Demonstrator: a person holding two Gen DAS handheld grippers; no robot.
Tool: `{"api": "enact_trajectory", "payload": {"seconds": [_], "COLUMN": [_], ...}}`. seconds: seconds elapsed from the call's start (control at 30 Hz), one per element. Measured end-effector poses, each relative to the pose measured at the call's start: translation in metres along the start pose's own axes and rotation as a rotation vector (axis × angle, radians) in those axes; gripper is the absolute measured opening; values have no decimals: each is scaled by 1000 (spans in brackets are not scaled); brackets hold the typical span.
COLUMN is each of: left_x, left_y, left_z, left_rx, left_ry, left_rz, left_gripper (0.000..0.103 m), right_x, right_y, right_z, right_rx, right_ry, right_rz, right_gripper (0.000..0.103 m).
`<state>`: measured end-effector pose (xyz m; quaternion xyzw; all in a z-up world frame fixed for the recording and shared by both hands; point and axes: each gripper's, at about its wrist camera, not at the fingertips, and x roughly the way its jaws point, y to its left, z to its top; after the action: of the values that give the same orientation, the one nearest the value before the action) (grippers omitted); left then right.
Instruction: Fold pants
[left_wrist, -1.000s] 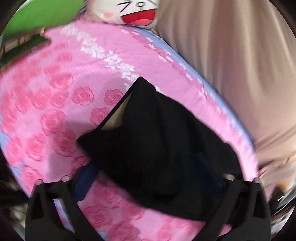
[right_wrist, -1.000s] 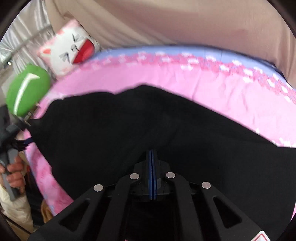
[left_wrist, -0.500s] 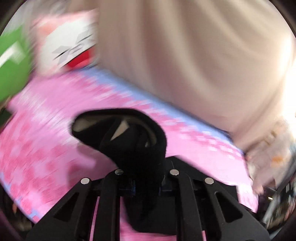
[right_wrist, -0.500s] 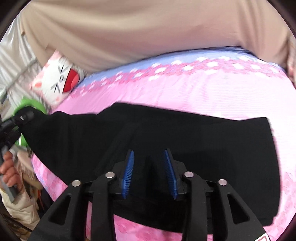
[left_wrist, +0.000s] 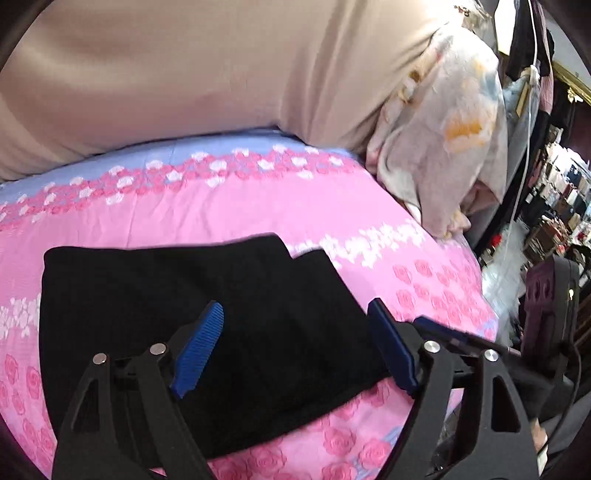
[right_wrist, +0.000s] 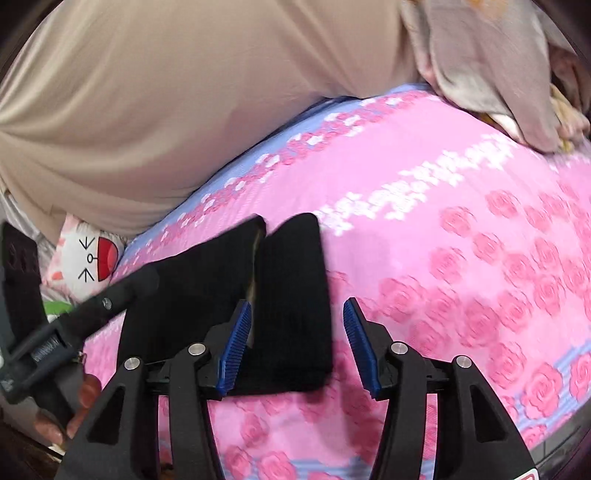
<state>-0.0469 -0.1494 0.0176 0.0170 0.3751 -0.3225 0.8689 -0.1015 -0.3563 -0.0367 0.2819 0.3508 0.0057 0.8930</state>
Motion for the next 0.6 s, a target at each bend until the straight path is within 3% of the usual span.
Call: {"api": "enact_trajectory", "payload": {"seconds": [0.07,0.2,0.33,0.43,0.47,0.5,0.6], "left_x": [-21,-67,-84,-86,-85,-83,-82], "left_y": [19,79,125,151,156,162,169], "left_z": [-3,-1,-12,-21,-23,-26,-25], "left_rx": [-32,-137,-229,-271,-280,-290,-302], "left_ry": [-29,-129,-142,-114,-105,-94,-84], "left_rz": [30,192,363,414,423,434,430], "left_gripper": [90,96,97,97,97,97,97], "right_x": [-2,10,51,84,88,91,79], "right_y": [-3,11,39,54,59,67,80], "right_z": [0,3,1,-4,-6,-8,-4], "right_rx": [1,-23,-73,-82,-101,-136,-140], "right_ry": [-2,13,101,154,143,132,102], "right_rz": [29,148,175,180,160,133,165], "right_gripper": [57,67,67,67,50,21,15]}}
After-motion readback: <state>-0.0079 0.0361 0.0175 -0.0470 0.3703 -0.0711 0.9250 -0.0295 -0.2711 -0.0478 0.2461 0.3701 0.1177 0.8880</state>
